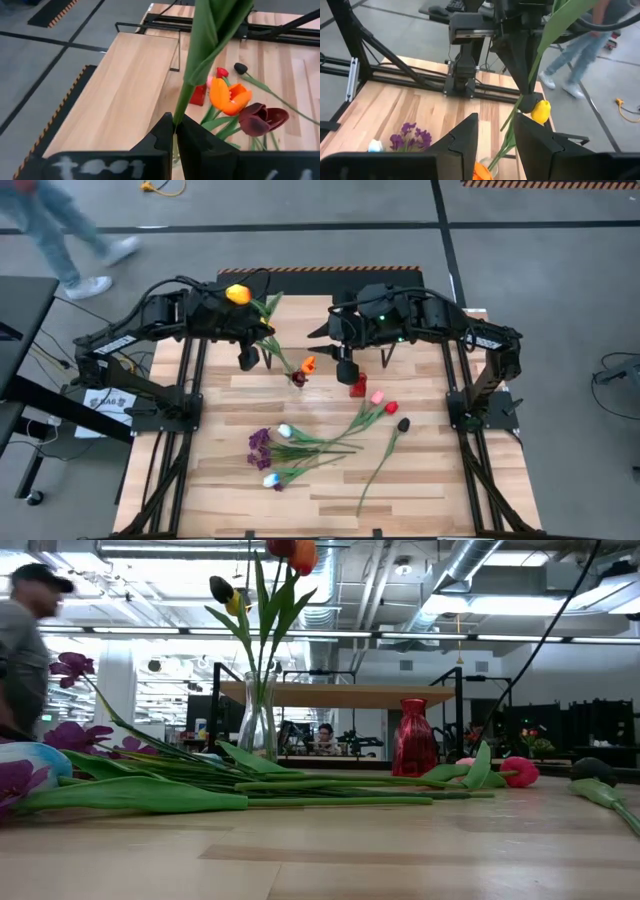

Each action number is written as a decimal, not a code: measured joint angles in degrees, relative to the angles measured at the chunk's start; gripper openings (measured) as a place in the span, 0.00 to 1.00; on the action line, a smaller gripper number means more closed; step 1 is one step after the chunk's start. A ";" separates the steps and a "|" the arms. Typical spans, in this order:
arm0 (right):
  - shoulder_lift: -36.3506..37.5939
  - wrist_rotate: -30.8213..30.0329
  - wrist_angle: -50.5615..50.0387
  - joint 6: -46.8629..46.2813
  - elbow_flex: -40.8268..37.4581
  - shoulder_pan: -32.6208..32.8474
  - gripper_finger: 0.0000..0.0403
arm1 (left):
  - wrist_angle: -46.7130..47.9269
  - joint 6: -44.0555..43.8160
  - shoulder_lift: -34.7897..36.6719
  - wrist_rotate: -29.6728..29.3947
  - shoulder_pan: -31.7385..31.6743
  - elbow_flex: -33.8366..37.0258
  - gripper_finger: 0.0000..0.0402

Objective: Pick and place flowers into a vace then onto a shelf
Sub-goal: Put the yellow tulip into the transparent vase

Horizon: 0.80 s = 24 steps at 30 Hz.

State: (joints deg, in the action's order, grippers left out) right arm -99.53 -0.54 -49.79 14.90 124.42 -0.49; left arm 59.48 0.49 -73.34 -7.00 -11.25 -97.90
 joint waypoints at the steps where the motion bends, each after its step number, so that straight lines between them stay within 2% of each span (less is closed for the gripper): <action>1: 0.00 0.00 -0.19 0.00 0.00 0.00 0.29 | -0.38 -0.02 -0.02 0.39 -0.01 0.37 0.00; 10: 0.00 0.02 -2.59 0.01 0.00 -0.01 0.29 | -7.24 -0.13 2.04 0.63 0.00 10.68 0.00; 24: -0.04 0.04 -3.68 -0.02 0.00 0.00 0.29 | -23.99 -1.22 7.10 2.22 0.35 29.51 0.00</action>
State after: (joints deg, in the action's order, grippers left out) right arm -99.57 -0.49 -53.47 14.87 124.42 -0.49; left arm 35.49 -0.73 -66.24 -4.78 -10.90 -68.39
